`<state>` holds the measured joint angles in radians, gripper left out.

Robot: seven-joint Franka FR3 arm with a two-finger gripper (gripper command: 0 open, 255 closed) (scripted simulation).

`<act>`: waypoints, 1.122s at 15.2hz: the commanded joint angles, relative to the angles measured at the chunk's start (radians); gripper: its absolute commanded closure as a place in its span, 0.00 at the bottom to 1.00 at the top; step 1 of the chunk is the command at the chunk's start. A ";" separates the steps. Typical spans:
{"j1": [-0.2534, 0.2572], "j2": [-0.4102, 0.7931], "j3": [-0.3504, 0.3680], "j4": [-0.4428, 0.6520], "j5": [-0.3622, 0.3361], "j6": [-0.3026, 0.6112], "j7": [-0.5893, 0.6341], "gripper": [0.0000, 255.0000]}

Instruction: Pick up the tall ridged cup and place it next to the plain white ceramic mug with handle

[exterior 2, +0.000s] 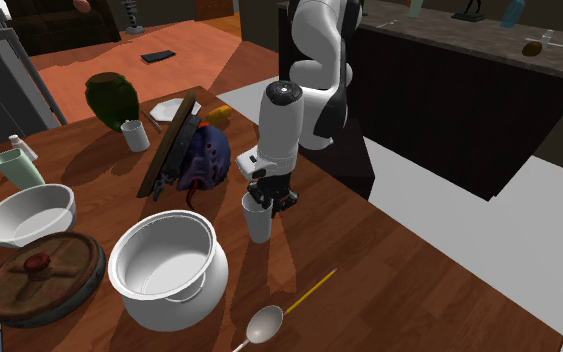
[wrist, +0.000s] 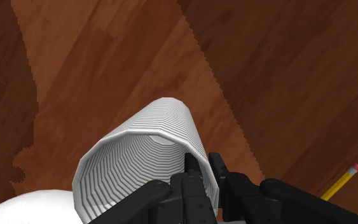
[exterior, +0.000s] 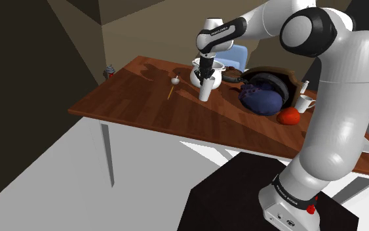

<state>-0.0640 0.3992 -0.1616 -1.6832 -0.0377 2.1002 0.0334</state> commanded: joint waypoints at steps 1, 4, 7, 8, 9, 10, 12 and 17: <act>0.000 -0.005 0.000 0.006 -0.001 -0.011 0.000 1.00; 0.001 -0.019 -0.001 0.027 -0.002 -0.046 -0.002 1.00; 0.001 -0.031 -0.002 0.051 -0.003 -0.081 -0.004 1.00; 0.001 -0.035 -0.002 0.059 -0.003 -0.093 -0.004 1.00; 0.002 -0.038 -0.002 0.068 -0.003 -0.105 -0.005 1.00; 0.002 -0.041 -0.002 0.076 -0.004 -0.117 -0.006 1.00; 0.002 -0.047 -0.003 0.095 -0.004 -0.141 -0.007 1.00; 0.002 -0.059 -0.004 0.146 -0.005 -0.204 -0.011 1.00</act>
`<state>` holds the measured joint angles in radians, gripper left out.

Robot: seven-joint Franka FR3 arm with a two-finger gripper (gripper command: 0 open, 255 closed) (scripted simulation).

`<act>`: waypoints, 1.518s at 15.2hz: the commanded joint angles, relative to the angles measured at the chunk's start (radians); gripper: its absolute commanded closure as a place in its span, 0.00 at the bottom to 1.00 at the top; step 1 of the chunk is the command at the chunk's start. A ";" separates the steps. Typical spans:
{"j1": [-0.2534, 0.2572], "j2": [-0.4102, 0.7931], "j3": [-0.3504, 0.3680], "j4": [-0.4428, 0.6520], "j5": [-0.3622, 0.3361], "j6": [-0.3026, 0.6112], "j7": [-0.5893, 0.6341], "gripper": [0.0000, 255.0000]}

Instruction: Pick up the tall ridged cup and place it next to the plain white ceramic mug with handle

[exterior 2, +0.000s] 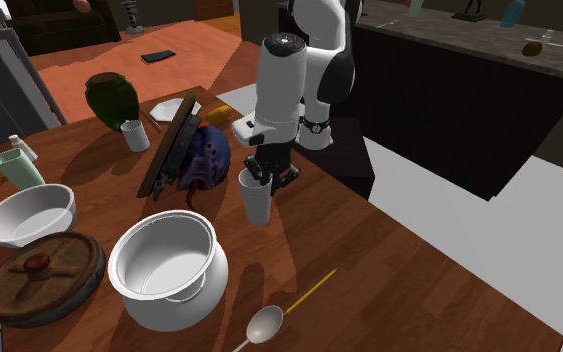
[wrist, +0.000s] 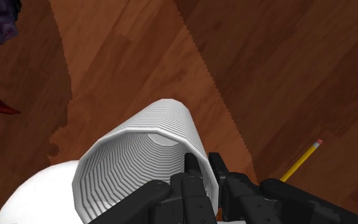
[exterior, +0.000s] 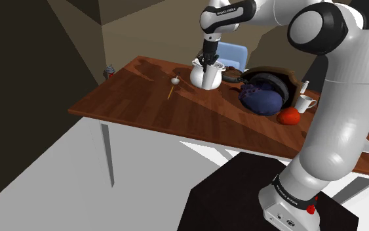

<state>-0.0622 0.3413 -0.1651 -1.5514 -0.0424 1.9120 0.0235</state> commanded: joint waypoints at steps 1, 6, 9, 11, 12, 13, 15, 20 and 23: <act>0.000 -0.002 0.000 0.026 0.000 -0.028 -0.002 1.00; -0.001 -0.007 -0.001 0.087 0.000 -0.093 -0.006 1.00; -0.002 -0.006 -0.001 0.128 0.001 -0.134 -0.009 1.00; -0.002 -0.005 -0.002 0.157 0.002 -0.161 -0.011 1.00; -0.003 -0.003 -0.002 0.172 0.002 -0.175 -0.012 1.00; -0.003 -0.002 -0.002 0.188 0.002 -0.189 -0.013 1.00; -0.004 0.002 -0.002 0.221 0.003 -0.218 -0.015 1.00; -0.008 0.019 -0.003 0.313 0.006 -0.294 -0.022 1.00; -0.011 0.034 -0.003 0.377 0.009 -0.342 -0.026 1.00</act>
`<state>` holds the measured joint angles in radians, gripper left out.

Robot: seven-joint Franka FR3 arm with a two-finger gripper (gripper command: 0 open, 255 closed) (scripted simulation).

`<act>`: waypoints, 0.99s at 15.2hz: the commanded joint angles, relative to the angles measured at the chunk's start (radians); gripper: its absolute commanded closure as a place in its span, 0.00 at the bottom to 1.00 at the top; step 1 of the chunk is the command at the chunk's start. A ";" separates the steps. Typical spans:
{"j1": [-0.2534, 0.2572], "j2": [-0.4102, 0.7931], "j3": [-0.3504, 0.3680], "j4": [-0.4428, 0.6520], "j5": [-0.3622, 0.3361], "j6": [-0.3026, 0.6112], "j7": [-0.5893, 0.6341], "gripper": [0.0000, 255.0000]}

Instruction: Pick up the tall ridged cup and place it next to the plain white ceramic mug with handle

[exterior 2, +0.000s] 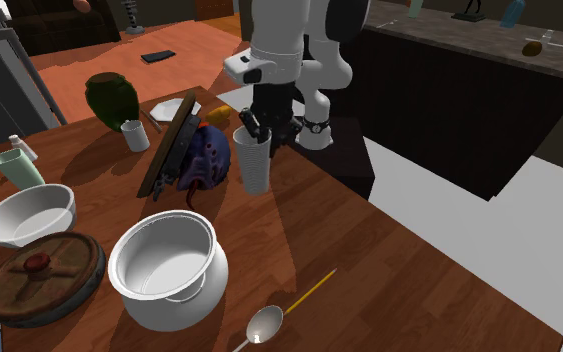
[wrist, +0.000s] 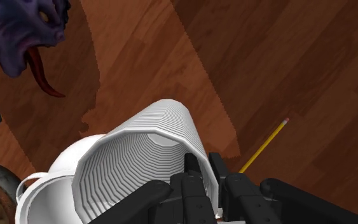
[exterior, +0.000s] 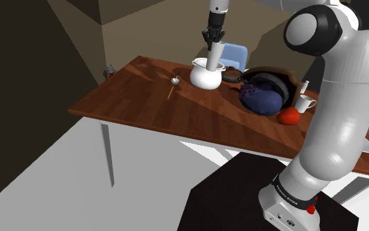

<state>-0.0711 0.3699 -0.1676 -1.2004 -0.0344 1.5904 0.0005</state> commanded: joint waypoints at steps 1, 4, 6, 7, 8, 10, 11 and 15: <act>-0.003 0.012 -0.001 0.049 0.002 -0.037 -0.005 1.00; -0.016 -0.002 -0.007 0.051 0.003 -0.051 -0.024 1.00; -0.039 -0.045 -0.019 -0.015 0.000 -0.026 -0.060 1.00; -0.050 -0.065 -0.025 -0.043 -0.001 -0.015 -0.078 1.00; -0.062 -0.082 -0.032 -0.069 -0.001 -0.005 -0.097 1.00; -0.085 -0.114 -0.046 -0.115 -0.003 0.013 -0.135 1.00; -0.098 -0.128 -0.053 -0.135 -0.003 0.020 -0.155 1.00; -0.146 -0.171 -0.085 -0.197 -0.003 0.046 -0.236 1.00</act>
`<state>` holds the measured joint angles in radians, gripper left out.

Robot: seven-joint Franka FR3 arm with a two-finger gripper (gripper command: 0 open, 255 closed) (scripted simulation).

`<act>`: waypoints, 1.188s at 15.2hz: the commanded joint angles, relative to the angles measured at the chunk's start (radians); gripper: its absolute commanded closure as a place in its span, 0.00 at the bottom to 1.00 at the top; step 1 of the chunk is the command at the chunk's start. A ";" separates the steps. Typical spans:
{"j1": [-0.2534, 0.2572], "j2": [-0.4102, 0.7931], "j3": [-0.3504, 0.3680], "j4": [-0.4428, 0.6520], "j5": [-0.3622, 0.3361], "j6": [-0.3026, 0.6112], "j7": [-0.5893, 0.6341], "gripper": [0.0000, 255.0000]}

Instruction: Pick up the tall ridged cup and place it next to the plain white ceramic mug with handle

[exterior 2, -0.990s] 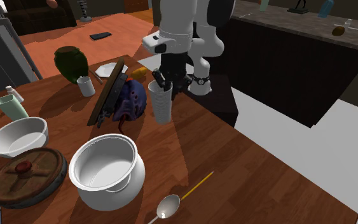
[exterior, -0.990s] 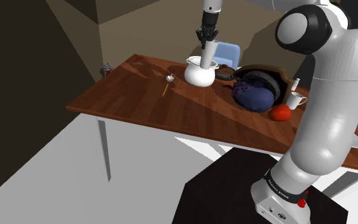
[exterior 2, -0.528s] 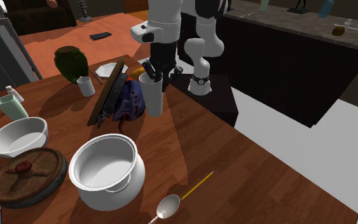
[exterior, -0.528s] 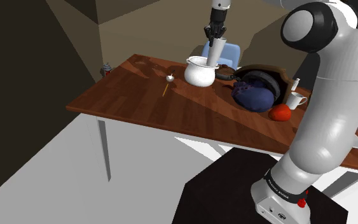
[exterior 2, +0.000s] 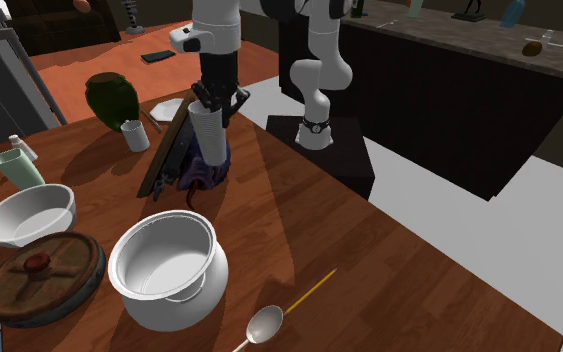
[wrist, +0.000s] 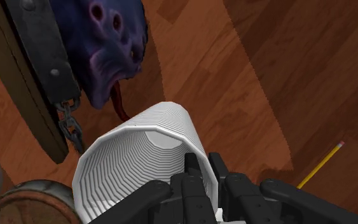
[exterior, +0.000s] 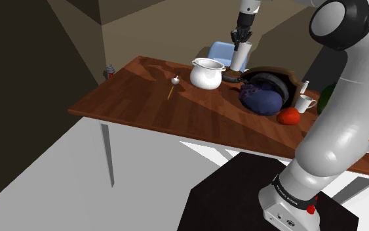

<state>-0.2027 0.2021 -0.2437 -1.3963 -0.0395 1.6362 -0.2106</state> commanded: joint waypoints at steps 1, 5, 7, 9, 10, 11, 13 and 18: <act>-0.027 -0.011 -0.017 -0.012 0.003 0.005 -0.045 1.00; -0.079 -0.032 -0.052 -0.043 0.008 0.021 -0.132 1.00; -0.106 -0.036 -0.069 -0.049 0.012 0.027 -0.176 1.00; -0.133 -0.035 -0.087 -0.050 0.018 0.031 -0.222 1.00; -0.147 -0.033 -0.097 -0.049 0.021 0.032 -0.245 1.00; -0.162 -0.030 -0.105 -0.045 0.025 0.033 -0.268 1.00; -0.192 -0.020 -0.123 -0.035 0.035 0.034 -0.315 1.00; -0.273 0.024 -0.165 0.017 0.068 0.027 -0.436 1.00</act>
<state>-0.4550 0.2171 -0.3961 -1.3853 0.0256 1.6620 -0.6201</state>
